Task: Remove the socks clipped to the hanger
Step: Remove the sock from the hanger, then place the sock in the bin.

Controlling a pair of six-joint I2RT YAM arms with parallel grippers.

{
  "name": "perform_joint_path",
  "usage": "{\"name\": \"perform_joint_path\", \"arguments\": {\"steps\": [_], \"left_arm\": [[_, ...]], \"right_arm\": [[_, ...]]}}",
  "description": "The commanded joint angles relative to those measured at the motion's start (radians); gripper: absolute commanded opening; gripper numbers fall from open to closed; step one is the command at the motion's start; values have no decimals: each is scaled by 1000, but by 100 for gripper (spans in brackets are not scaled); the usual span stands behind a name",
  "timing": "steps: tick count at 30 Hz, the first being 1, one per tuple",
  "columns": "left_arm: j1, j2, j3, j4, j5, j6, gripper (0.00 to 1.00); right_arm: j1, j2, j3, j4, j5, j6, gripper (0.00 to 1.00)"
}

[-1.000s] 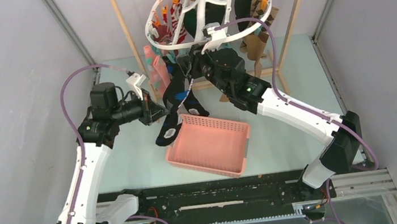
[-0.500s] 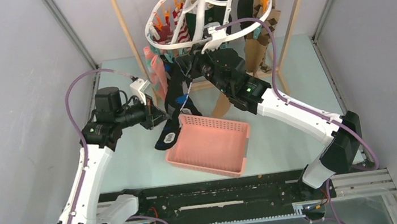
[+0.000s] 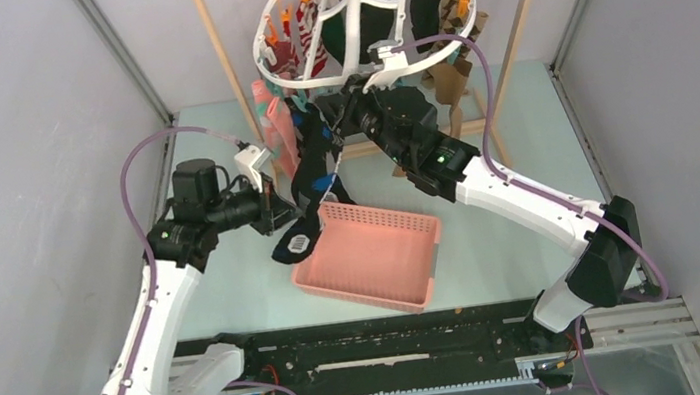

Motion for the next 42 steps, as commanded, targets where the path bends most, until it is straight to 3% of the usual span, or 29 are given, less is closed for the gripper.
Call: {"name": "perform_joint_path", "arguments": {"steps": [1,4,7,8,11,13,18,23,26,28,30,31,33,38,42], "left_arm": [[-14,-29,-49,-16,-7,27,0],[-15,-37,-57,-16,-7,26,0],[-20,-36,-65,-15,-7,26,0],[-23,-32,-65,-15,-8,28,1],[-42,-10,-48,-10,-24,36,3],[-60,13,-35,2,-34,35,6],[-128,82,28,32,-85,30,8],[-172,111,94,33,-83,-5,8],[-190,94,52,33,-65,-28,10],[-205,79,-9,34,-57,-30,24],[-217,59,-76,33,-54,-30,51],[-218,50,-105,29,-52,-26,70],[-220,35,-132,7,-49,-4,86],[-192,-3,-65,-115,-77,64,92],[-24,-18,-27,-129,-9,59,92]], "right_arm": [[-19,-48,-12,42,1,27,21],[-20,-46,-7,45,-12,22,14],[-20,-50,-7,40,-24,19,15],[-19,-53,-8,33,-28,19,20],[-15,-69,-29,10,-34,20,53],[-8,-92,-61,-2,-31,20,67],[24,-155,-160,-45,-21,18,76],[43,-226,-264,-63,-12,18,78],[50,-254,-304,-70,-13,19,78],[62,-265,-326,-82,-13,19,78],[76,-279,-359,-93,-13,22,78],[83,-287,-378,-95,-11,26,78],[93,-304,-420,-108,-6,40,78],[115,-349,-551,-119,13,95,76],[142,-342,-622,-102,37,112,75]]}}
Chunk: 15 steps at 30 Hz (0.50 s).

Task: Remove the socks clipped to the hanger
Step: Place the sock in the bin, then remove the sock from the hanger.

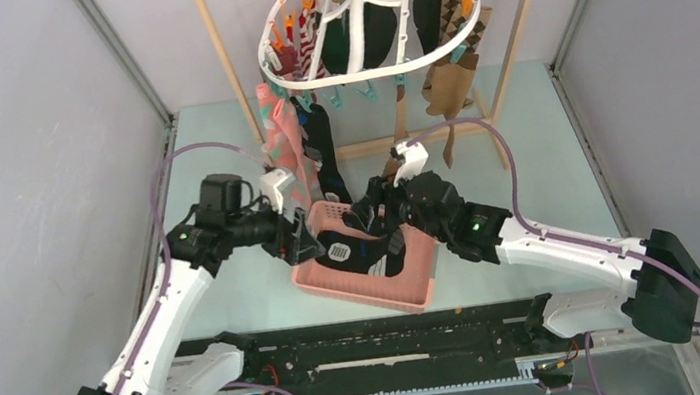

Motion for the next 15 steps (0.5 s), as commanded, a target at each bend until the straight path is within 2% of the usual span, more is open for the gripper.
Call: {"name": "perform_joint_path", "arguments": {"steps": [1,5,9,15], "left_arm": [[169,-20,87,-41,68,31,92],[282,30,88,-60,111,35,89],[340,47,104,-82,134,38,88],[396,50,141,-94,162,24,88]], "right_arm": [[33,3,-33,21,52,34,75],[41,79,-18,74,36,12,77],[50,183,55,109,78,-44,80],[10,321,222,259,158,-168,88]]}}
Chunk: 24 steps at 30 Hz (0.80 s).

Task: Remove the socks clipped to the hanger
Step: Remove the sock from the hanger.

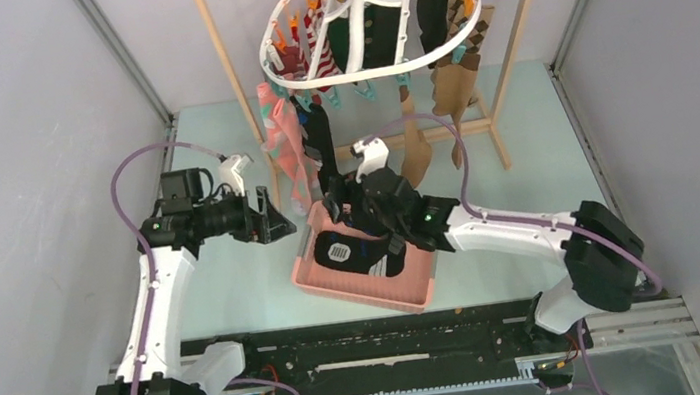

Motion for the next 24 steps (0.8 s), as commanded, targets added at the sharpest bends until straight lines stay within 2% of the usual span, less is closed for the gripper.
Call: {"name": "perform_joint_path", "arguments": {"steps": [1,5,10,15,19,20,24], "left_arm": [[46,-6,91,-18,63,9,88],[62,-22,101,-56,68,41,88],[67,-29,112,-79,85,62,87],[67,-23,132,-80,98,63,85],[67,-16,144,-80,112,63,83],[67,-15,148,-79,114,63,82],[67,-15,160,-72,120,65,82]], "right_arm": [[-24,77,153,206,115,-142,88],[-74,172,238,266,113,-181,85],[-106,267,334,276,54,-217,74],[-74,269,354,273,-73,-252,43],[-51,219,335,259,-146,-259,13],[-42,198,323,261,-158,-259,1],[-8,102,277,260,-218,-238,0]]}}
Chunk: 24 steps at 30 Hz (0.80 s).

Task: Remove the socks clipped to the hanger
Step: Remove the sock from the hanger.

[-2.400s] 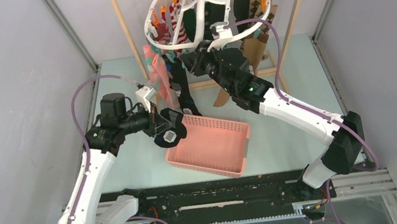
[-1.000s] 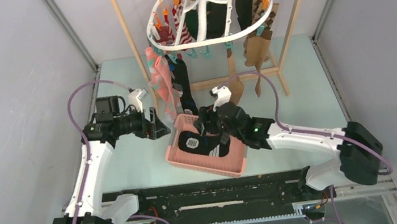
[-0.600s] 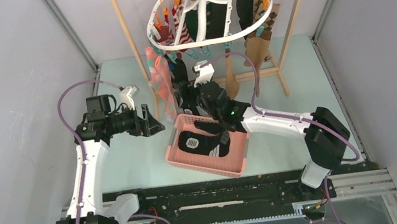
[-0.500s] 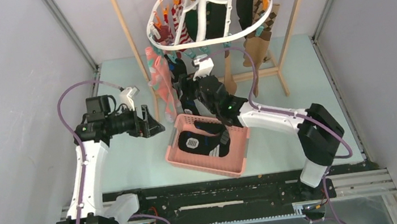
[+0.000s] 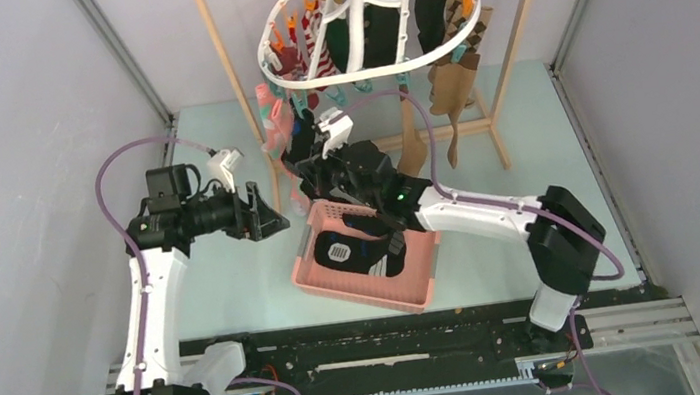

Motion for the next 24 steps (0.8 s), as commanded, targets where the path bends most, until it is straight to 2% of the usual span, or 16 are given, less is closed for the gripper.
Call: {"name": "perform_joint_path", "arguments": {"steps": [1,11,19,21,24], "left_arm": [[9,-4,76,8,46,21,82],[8,-7,135,20,183,52,89],[9,23,170,28,249,100,89],[9,34,171,28,275,106,86],[7,41,167,25,323,113,71]], "right_arm": [[33,-166,-34,34,-117,13,0],[41,-288,-108,25,-408,206,0],[50,-304,-125,57,-508,304,0],[50,-305,-125,57,-514,322,0],[50,-304,-125,63,-526,348,0]]}}
